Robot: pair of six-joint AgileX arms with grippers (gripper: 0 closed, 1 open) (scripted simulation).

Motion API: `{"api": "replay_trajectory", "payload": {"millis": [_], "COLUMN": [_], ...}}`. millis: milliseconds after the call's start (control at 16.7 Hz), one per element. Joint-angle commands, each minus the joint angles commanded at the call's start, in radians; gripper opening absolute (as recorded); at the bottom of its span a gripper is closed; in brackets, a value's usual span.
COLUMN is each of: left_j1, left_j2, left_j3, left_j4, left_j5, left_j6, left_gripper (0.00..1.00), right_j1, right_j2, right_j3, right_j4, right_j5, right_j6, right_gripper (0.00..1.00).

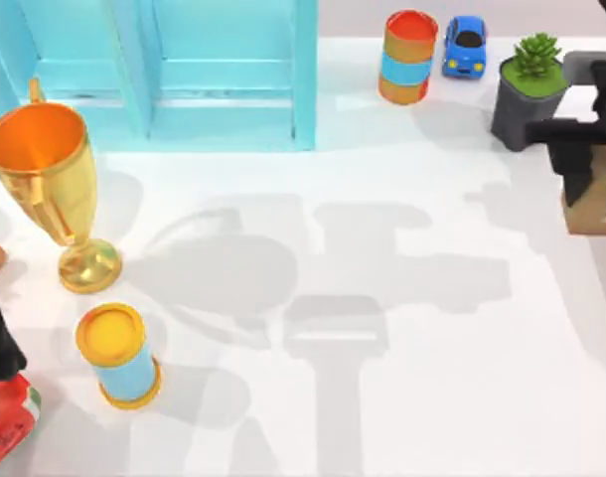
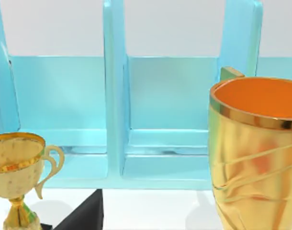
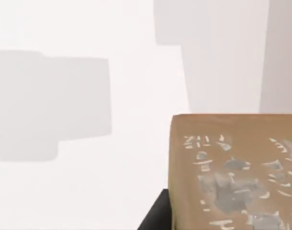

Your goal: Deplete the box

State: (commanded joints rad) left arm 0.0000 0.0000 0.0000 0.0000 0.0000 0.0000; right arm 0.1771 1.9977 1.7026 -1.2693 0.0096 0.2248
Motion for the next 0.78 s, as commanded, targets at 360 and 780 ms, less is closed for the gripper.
{"api": "replay_trajectory", "payload": {"millis": [360, 780], "left_j1": [0.000, 0.000], "left_j2": [0.000, 0.000], "left_j3": [0.000, 0.000], "left_j4": [0.000, 0.000], "left_j5": [0.000, 0.000], "left_j6": [0.000, 0.000], "left_gripper": [1.00, 1.00], "right_j1": [0.374, 0.498], "right_j2": [0.161, 0.213], "right_j3": [0.114, 0.150], "right_j4": [0.045, 0.058], "right_j5": [-0.004, -0.005], "right_j6": [0.370, 0.491], "right_gripper": [0.00, 0.00]}}
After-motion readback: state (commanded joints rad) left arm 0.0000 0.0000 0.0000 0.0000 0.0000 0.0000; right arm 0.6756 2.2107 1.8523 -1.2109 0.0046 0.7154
